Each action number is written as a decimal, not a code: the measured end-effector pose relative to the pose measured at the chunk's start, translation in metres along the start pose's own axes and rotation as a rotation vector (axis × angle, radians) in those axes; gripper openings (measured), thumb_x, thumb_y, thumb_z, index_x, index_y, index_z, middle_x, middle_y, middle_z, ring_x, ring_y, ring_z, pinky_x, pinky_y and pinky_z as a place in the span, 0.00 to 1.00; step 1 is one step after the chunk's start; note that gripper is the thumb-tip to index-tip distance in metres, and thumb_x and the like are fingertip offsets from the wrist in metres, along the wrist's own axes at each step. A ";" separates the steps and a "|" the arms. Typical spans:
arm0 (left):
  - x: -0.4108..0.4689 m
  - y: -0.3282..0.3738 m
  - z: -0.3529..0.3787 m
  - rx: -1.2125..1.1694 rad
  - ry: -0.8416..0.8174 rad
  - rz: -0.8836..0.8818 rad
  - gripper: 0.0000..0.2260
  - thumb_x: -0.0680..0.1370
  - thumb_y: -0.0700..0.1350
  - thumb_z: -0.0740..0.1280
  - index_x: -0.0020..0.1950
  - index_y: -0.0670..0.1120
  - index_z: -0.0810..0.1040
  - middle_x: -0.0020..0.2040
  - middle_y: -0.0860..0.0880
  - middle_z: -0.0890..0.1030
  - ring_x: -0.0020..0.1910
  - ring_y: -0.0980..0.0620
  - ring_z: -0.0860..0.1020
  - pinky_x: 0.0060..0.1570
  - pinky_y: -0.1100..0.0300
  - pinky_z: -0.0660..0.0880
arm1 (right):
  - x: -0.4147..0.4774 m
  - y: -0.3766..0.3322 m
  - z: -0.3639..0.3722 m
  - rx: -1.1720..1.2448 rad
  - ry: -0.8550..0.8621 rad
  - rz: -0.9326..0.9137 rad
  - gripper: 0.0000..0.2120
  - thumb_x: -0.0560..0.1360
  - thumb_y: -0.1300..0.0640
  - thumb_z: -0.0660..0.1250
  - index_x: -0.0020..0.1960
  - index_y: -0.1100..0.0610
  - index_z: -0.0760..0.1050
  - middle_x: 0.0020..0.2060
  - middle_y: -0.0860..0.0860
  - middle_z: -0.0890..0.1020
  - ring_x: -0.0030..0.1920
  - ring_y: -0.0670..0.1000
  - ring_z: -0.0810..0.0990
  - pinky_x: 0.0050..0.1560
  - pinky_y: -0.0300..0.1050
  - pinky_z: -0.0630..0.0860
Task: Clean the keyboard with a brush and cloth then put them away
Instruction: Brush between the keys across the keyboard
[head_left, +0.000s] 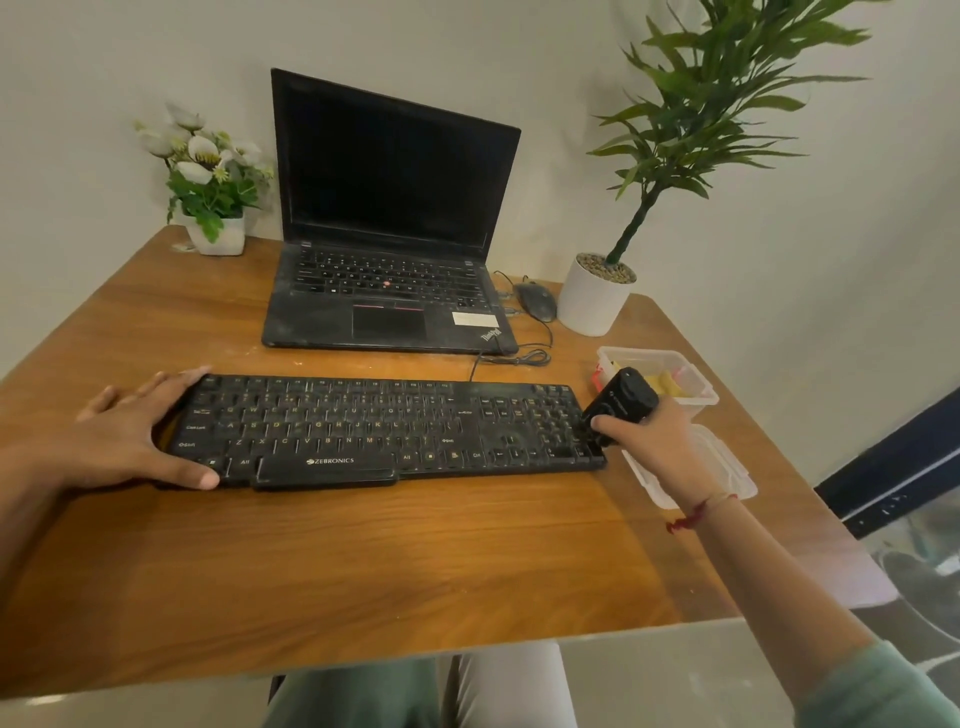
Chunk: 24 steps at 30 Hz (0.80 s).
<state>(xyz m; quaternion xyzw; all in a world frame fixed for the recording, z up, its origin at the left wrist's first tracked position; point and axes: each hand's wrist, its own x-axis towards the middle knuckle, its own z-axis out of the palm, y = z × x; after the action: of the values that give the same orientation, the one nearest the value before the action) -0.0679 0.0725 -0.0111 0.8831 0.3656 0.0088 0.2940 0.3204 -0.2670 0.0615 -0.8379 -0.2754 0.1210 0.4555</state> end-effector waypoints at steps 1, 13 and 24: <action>-0.001 0.000 0.000 -0.003 0.001 0.004 0.63 0.41 0.79 0.65 0.73 0.65 0.44 0.78 0.51 0.51 0.76 0.52 0.47 0.71 0.52 0.37 | 0.001 0.002 0.001 0.005 -0.011 0.000 0.11 0.63 0.58 0.77 0.41 0.51 0.76 0.40 0.54 0.83 0.46 0.55 0.83 0.49 0.60 0.80; 0.002 -0.002 -0.001 -0.008 0.008 0.032 0.64 0.43 0.78 0.66 0.75 0.61 0.47 0.77 0.52 0.54 0.76 0.51 0.50 0.71 0.49 0.38 | 0.027 -0.018 0.017 -0.193 0.072 -0.054 0.11 0.65 0.53 0.75 0.39 0.59 0.77 0.36 0.55 0.83 0.41 0.54 0.82 0.45 0.56 0.81; 0.002 -0.002 0.002 -0.037 0.070 0.038 0.64 0.41 0.78 0.66 0.74 0.60 0.53 0.74 0.50 0.64 0.74 0.49 0.56 0.72 0.48 0.44 | 0.042 -0.029 0.025 -0.269 -0.017 -0.067 0.12 0.66 0.53 0.74 0.41 0.61 0.77 0.36 0.54 0.82 0.39 0.51 0.81 0.39 0.46 0.79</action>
<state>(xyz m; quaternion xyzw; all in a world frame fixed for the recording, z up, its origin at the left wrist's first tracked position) -0.0672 0.0741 -0.0139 0.8834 0.3585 0.0521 0.2971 0.3331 -0.2125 0.0736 -0.8806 -0.3211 0.0747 0.3404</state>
